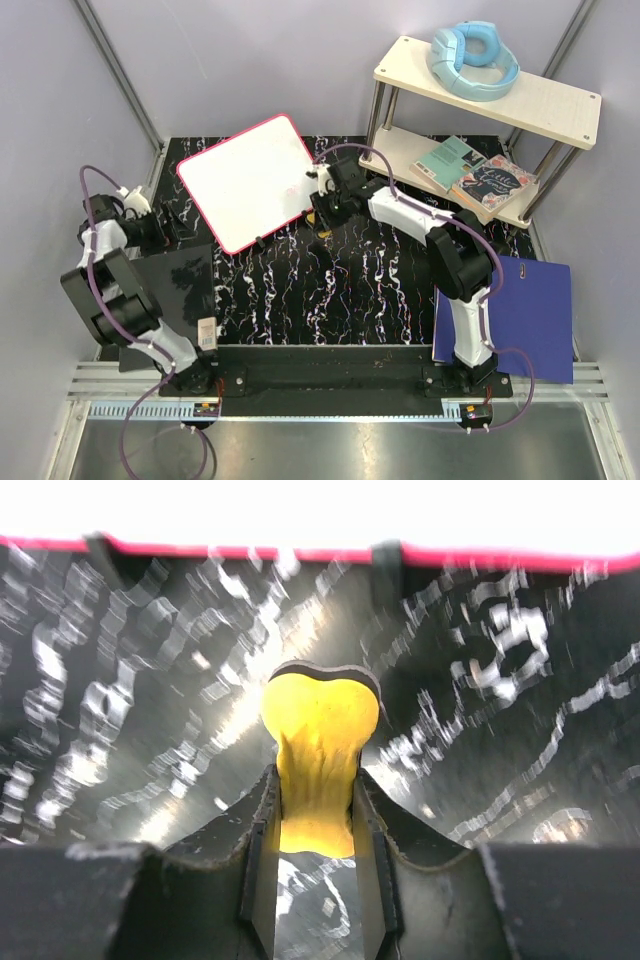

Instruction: Erase the whiteboard

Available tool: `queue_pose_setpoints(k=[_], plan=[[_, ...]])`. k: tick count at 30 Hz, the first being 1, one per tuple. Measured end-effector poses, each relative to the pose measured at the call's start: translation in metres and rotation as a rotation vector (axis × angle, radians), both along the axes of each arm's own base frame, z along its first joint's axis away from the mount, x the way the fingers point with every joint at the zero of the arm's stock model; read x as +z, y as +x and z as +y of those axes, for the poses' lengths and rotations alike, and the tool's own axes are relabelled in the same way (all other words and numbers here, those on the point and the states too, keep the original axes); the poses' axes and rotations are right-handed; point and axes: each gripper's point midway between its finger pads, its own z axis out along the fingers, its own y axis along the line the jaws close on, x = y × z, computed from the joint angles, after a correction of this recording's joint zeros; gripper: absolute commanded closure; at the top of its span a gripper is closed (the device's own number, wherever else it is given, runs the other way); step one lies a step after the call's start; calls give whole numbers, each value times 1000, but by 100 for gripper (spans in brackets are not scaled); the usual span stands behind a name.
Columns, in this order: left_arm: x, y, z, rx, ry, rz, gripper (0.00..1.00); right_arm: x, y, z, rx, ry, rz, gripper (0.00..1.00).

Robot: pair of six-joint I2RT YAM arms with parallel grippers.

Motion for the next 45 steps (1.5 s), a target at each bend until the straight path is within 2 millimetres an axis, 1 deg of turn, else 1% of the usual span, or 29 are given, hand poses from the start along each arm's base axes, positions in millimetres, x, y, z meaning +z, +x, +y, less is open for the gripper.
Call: queue_pose_setpoints(k=[2,4,7,9,11,12,14,15,16,18,20,21,22,25,26,29,31,32,33,35,36,37,38,41,43,45], plan=[[-4,5,-7,-28,-89,-14,1,13,7,12,-21,64,-9,100],[-4,9,-15,-59,-152,-38,1,24,11,21,-33,113,-12,100],[8,17,-23,-97,-201,-103,1,46,22,36,-54,190,-28,100],[17,27,-24,-115,-227,-144,1,60,33,46,-71,239,-48,100],[21,43,-19,-121,-247,-178,2,71,45,56,-90,282,-65,100],[20,49,-16,-119,-254,-186,6,75,51,61,-102,301,-71,100],[10,59,-14,-114,-272,-175,12,81,64,69,-129,336,-78,100],[4,61,-13,-109,-281,-164,18,81,70,72,-145,347,-80,100],[-3,63,-14,-108,-292,-150,20,80,75,75,-158,354,-79,100],[-13,67,-20,-113,-311,-124,21,76,86,79,-194,367,-73,100],[-17,70,-29,-133,-319,-114,24,71,94,80,-228,372,-68,100],[-17,73,-34,-145,-320,-115,24,67,98,79,-247,371,-66,100],[-16,75,-39,-158,-318,-119,27,65,101,79,-261,375,-64,100],[-8,85,-51,-201,-302,-149,31,55,110,75,-304,373,-58,100],[-5,88,-55,-214,-298,-158,35,53,112,74,-311,372,-59,100],[1,99,-61,-243,-283,-187,43,48,119,66,-341,358,-66,100],[0,103,-64,-254,-279,-193,46,48,126,61,-363,349,-88,100],[-2,105,-65,-259,-279,-191,65,48,128,59,-369,344,-98,100],[-5,105,-67,-262,-280,-185,77,47,131,56,-380,334,-111,100],[-7,103,-74,-269,-322,-167,86,46,136,50,-395,312,-138,100],[-3,103,-77,-285,-340,-180,96,46,139,48,-394,304,-153,100],[3,102,-79,-293,-371,-182,99,47,140,47,-392,299,-164,100],[10,100,-84,-310,-409,-187,100,47,142,45,-387,290,-179,100],[22,99,-92,-346,-454,-201,100,45,146,44,-366,266,-214,100],[22,99,-94,-355,-449,-205,100,39,149,44,-353,252,-229,100],[22,99,-93,-357,-443,-208,100,29,150,44,-345,234,-227,100]])
